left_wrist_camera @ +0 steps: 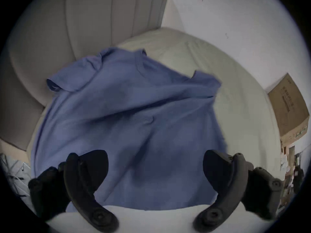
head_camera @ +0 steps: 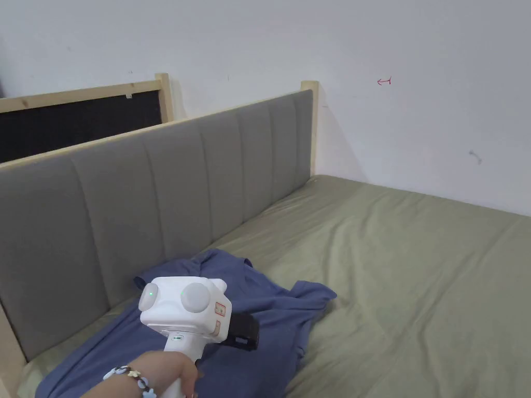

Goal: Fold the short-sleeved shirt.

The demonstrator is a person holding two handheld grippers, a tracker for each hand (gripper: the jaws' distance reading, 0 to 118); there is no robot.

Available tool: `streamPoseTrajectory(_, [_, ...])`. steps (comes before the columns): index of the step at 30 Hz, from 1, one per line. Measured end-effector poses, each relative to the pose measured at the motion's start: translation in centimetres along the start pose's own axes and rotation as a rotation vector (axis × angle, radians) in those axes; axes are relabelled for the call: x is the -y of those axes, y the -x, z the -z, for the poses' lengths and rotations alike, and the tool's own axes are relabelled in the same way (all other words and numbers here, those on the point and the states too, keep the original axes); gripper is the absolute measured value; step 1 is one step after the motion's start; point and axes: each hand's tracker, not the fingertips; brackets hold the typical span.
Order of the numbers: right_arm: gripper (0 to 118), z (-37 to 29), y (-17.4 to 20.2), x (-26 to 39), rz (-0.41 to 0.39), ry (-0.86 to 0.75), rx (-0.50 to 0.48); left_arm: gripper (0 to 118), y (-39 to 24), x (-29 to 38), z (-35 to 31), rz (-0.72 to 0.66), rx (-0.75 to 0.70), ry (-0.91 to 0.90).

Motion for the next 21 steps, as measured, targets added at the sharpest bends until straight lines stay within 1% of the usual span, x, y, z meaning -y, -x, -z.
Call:
streamPoseTrajectory(2, [0, 0.4, 0.0, 0.3, -0.010, 0.016, 0.001, 116, 0.1, 0.2, 4.2, 0.010, -0.014, 0.125])
streamPoseTrajectory(3, [0, 0.6, 0.0, 0.4, -0.013, 0.023, -0.002, 118, 0.1, 1.2, 5.3, 0.059, -0.033, 0.164])
streamPoseTrajectory(4, [0, 0.6, 0.0, 0.4, -0.014, 0.030, -0.005, 118, -1.0, 1.5, 4.3, 0.144, -0.062, 0.058])
streamPoseTrajectory(5, [0, 0.7, 0.1, 0.4, -0.015, 0.035, -0.007, 118, -1.7, 1.9, 3.2, 0.116, -0.081, -0.006])
streamPoseTrajectory(6, [0, 0.7, 0.1, 0.4, -0.011, 0.037, -0.011, 118, -1.9, 2.2, 3.4, 0.086, -0.090, -0.019])
streamPoseTrajectory(8, [0, 0.6, 0.3, 0.3, 0.003, 0.033, -0.019, 118, -1.8, 3.1, 3.1, 0.106, -0.102, -0.028])
streamPoseTrajectory(9, [0, 0.5, 0.4, 0.2, 0.008, 0.028, -0.024, 115, -1.9, 2.4, 2.7, 0.102, -0.100, -0.009])
streamPoseTrajectory(10, [0, 0.4, 0.4, 0.1, 0.011, 0.022, -0.030, 107, -1.9, 2.4, 2.0, 0.092, -0.093, -0.012])
streamPoseTrajectory(11, [0, 0.3, 0.4, 0.0, 0.012, 0.018, -0.037, 90, -1.0, 2.8, 1.3, 0.093, -0.070, -0.061])
streamPoseTrajectory(12, [0, 0.1, 0.4, -0.2, 0.009, 0.019, -0.042, 45, -1.0, 3.2, 0.1, 0.112, -0.061, -0.118])
streamPoseTrajectory(13, [0, 0.0, 0.4, -0.3, 0.004, 0.020, -0.046, 3, -1.0, 3.4, -0.9, 0.131, -0.088, -0.158])
streamPoseTrajectory(14, [0, -0.3, 0.3, -0.4, -0.003, 0.019, -0.048, 1, -0.8, 3.5, -2.0, 0.136, -0.129, -0.176])
streamPoseTrajectory(15, [0, -0.6, 0.3, -0.5, -0.008, 0.015, -0.049, 1, 0.1, 4.1, -3.0, 0.141, -0.167, -0.178])
streamPoseTrajectory(17, [0, -1.6, -0.1, -0.8, -0.004, -0.005, -0.046, 1, 1.0, 4.3, -6.4, 0.097, -0.071, -0.250])
streamPoseTrajectory(19, [0, -2.7, -0.7, -1.1, 0.027, -0.032, -0.046, 1, 1.1, 3.8, -10.0, 0.088, -0.107, -0.336])
streamPoseTrajectory(21, [0, -4.2, -1.4, -1.5, 0.075, -0.072, -0.030, 1, 0.1, 3.2, -14.9, 0.106, -0.130, -0.445])
